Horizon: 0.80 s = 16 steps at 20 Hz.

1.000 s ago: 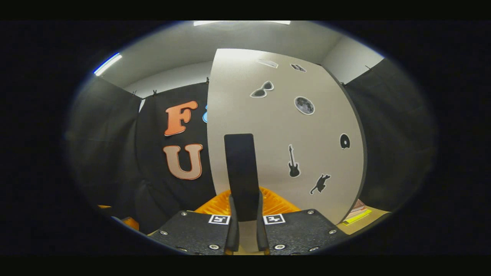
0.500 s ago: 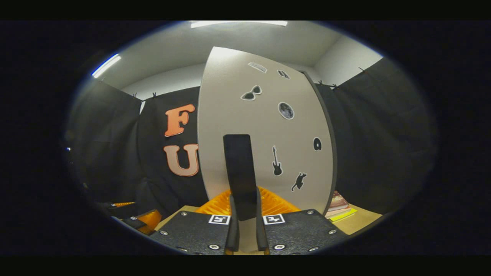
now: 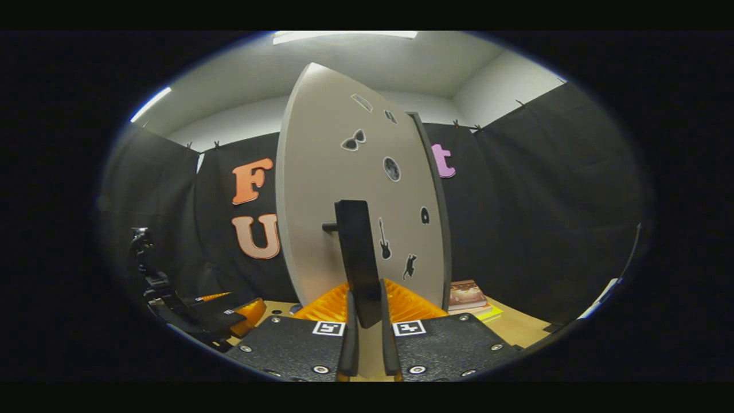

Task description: Open the cabinet door with the right hand, grasp the bottle in the cabinet with the left hand and place it on the coaster, then close the cabinet door with the right hand.

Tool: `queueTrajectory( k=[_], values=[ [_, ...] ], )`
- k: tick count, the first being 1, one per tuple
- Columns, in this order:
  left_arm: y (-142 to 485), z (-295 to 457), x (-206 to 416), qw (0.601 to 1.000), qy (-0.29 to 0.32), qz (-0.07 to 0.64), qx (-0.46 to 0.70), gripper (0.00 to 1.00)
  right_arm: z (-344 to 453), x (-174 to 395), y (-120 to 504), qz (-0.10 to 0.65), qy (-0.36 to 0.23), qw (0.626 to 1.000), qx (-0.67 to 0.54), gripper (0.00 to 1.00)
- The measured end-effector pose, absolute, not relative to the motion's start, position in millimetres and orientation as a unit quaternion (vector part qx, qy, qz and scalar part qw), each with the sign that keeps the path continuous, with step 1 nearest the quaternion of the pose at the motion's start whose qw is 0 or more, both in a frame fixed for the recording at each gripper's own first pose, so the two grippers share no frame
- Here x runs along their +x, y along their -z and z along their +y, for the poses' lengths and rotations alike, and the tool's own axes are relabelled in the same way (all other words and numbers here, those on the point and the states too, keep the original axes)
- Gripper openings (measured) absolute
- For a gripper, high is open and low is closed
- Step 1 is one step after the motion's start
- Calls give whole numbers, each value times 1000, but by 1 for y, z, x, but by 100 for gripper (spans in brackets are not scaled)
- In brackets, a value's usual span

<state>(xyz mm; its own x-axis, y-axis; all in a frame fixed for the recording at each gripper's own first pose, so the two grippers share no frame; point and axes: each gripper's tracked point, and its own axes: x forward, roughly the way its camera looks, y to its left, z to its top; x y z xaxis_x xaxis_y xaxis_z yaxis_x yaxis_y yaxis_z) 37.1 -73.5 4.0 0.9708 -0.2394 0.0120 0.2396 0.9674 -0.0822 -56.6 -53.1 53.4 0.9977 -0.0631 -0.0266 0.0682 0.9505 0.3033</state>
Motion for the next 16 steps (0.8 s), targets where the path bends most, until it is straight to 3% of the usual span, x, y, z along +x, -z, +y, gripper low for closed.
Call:
queueTrajectory(
  k=[6, 10, 13, 16],
  values=[
    [-8, -135, 36, 985, 167, -2, -52, 95, -122, -93, -42, 16, 88, 987, 134, 6],
    [-4, -161, 36, 982, 181, 5, -52, 95, -175, -100, -22, 33, 100, 987, 120, 7],
    [-2, -174, 35, 981, 182, 13, -59, 95, -210, -100, -20, 24, 74, 989, 128, 0],
    [-2, -177, 32, 983, 172, 17, -58, 95, -238, -99, -13, 12, 38, 988, 146, 0]
  ],
)
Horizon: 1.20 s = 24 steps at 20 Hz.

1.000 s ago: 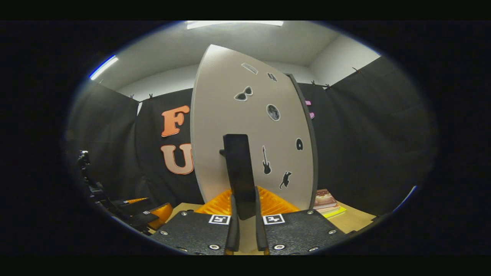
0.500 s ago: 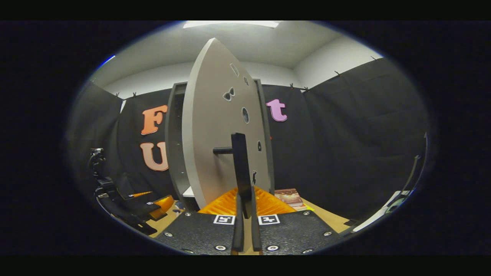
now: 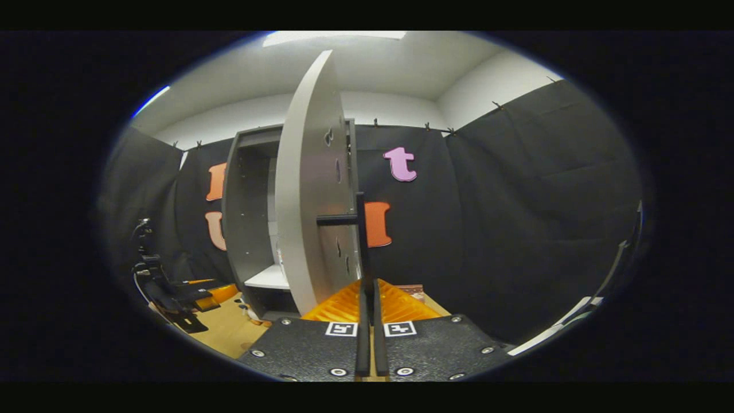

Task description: Open the cabinet door with the right hand, grasp the bottle in the cabinet with the left hand and place it on the coaster, then close the cabinet door with the right hand.

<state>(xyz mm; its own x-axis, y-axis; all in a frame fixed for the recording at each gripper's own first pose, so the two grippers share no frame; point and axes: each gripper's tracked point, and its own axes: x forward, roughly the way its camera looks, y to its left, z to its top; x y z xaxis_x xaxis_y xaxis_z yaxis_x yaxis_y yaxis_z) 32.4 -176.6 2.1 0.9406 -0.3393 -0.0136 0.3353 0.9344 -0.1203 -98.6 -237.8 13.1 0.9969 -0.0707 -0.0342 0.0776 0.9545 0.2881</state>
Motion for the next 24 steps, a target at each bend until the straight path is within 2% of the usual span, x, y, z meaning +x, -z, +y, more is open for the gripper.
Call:
queueTrajectory(
  k=[1, 4, 9, 10, 13, 16, 19, 20, 21, 22, 24],
  values=[
    [-4, -174, 30, 985, 165, 14, -55, 96, -246, -98, -12, 13, 28, 989, 146, 2],
    [-7, -170, 26, 988, 148, 11, -44, 96, -260, -97, -9, 12, 0, 990, 142, 0],
    [-9, -169, 17, 991, 127, 8, -31, 96, -272, -96, -8, 8, -32, 991, 133, 13],
    [-10, -169, 13, 992, 124, 6, -29, 95, -274, -96, -8, 8, -29, 991, 128, 13],
    [-15, -170, 10, 992, 123, -1, -25, 96, -278, -100, -9, 13, -6, 992, 125, 24],
    [-15, -173, 12, 991, 132, -1, -27, 95, -277, -111, -8, 23, 30, 991, 132, 31],
    [-15, -179, 14, 988, 146, 6, -42, 95, -271, -130, -10, 26, 58, 989, 135, 46],
    [-14, -181, 15, 987, 152, 9, -44, 95, -271, -137, -11, 24, 67, 988, 135, 45],
    [-14, -182, 17, 987, 158, 10, -42, 95, -270, -144, -12, 23, 77, 988, 135, 53],
    [-14, -182, 20, 986, 163, 10, -38, 96, -269, -152, -14, 21, 87, 987, 134, 55],
    [-16, -183, 26, 985, 172, 6, -28, 95, -263, -166, -18, 18, 106, 985, 133, 67]
  ],
)
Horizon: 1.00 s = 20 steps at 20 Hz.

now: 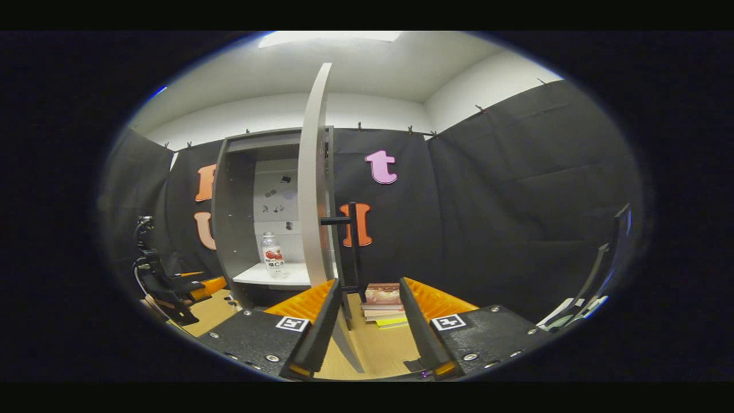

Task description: Open the cabinet door with the right hand, grasp the bottle in the cabinet with the left hand and place it on the coaster, then close the cabinet door with the right hand.

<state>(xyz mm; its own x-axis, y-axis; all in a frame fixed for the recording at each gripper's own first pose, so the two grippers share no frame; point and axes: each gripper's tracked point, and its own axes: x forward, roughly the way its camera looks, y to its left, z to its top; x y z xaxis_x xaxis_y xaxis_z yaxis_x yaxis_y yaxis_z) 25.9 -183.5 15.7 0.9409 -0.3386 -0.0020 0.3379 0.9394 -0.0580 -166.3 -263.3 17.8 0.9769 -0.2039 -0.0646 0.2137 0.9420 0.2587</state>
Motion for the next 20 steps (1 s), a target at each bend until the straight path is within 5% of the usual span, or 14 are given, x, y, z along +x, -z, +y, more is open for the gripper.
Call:
queueTrajectory(
  k=[7, 10, 20],
  values=[
    [-21, -203, 63, 977, 213, -1, -28, 96, -210, -190, -34, 13, 121, 987, 108, 78],
    [-18, -214, 85, 973, 227, 2, -27, 95, -176, -182, -36, 19, 108, 990, 92, 92],
    [-11, -237, 160, 965, 260, 6, -31, 95, -82, -102, -30, 28, 25, 993, 109, 89]
  ],
)
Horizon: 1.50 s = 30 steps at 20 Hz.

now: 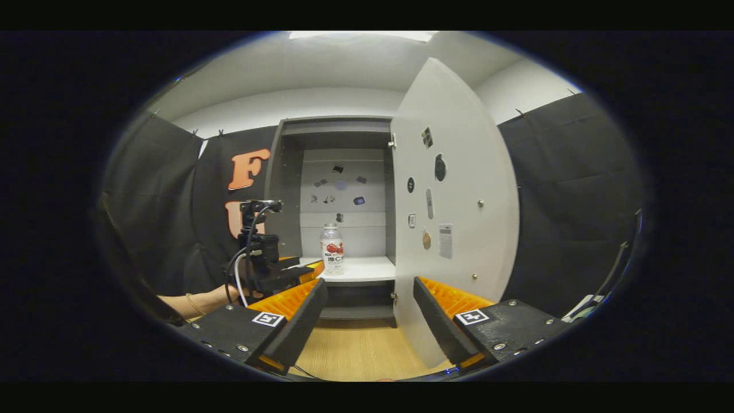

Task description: Open the cabinet door with the right hand, grasp the bottle in the cabinet with the left hand and place it on the coaster, then close the cabinet door with the right hand.

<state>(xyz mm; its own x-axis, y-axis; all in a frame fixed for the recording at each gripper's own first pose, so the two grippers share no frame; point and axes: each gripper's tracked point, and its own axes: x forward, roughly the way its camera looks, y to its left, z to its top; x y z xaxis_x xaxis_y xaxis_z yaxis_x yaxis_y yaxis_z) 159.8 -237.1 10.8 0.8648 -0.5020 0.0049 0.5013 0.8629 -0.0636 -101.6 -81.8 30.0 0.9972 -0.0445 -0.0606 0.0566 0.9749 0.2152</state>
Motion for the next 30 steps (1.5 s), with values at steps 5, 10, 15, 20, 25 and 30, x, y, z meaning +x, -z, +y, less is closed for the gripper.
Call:
queueTrajectory(
  k=[5, 10, 15, 20, 25, 30],
  values=[
    [-6, -254, 202, 963, 269, 12, -28, 95, -55, -73, -36, 19, -2, 994, 109, 96],
    [-2, -273, 226, 959, 283, 9, -23, 95, -39, -51, -34, 22, -25, 991, 128, 93],
    [-10, -284, 245, 959, 283, -3, -13, 95, -32, -42, -21, 38, -31, 989, 142, 89],
    [-15, -291, 261, 959, 283, -3, -22, 95, -34, -42, -18, 43, -25, 989, 137, 93],
    [-14, -291, 261, 960, 278, 0, -28, 86, -39, -45, -13, 52, -22, 991, 120, 89],
    [-20, -285, 253, 962, 272, -9, -36, 82, -40, -53, -14, 53, -39, 990, 122, 93]
  ],
)
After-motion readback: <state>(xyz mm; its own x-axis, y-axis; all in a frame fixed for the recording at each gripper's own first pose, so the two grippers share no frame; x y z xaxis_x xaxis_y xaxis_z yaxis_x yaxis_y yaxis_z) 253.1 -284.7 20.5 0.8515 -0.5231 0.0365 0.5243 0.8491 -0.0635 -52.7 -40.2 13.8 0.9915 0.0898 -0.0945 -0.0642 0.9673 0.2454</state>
